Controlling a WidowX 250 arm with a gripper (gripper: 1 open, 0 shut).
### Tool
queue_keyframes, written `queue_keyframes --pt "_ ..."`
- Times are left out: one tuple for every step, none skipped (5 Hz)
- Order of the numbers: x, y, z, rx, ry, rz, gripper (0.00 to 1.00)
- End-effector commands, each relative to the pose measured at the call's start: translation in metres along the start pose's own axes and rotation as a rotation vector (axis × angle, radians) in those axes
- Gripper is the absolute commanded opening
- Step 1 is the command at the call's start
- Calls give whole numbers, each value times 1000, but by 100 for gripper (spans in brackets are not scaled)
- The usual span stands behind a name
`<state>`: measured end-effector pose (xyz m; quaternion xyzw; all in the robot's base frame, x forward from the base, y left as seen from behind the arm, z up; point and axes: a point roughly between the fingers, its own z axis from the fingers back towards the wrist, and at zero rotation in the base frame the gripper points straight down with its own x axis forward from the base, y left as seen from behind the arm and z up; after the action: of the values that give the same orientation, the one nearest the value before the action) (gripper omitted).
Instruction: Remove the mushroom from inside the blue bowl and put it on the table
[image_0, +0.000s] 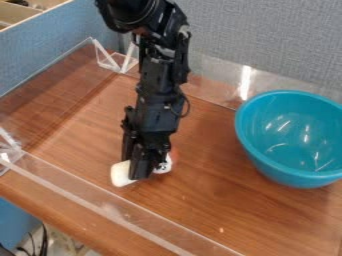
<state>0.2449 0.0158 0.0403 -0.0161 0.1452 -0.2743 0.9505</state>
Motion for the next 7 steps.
queue_keyframes --pt "-6 2 18 29 -63 32 0" --pt "-7 0 19 23 -67 45 0" --pt "-9 -2 20 19 -71 57 0" --pt "-10 -3 19 13 -73 65 0" --pt "-11 -4 19 9 -77 73 0" --pt "-12 -6 20 6 -83 82 0" --pt "-12 -7 20 2 -87 89 0"
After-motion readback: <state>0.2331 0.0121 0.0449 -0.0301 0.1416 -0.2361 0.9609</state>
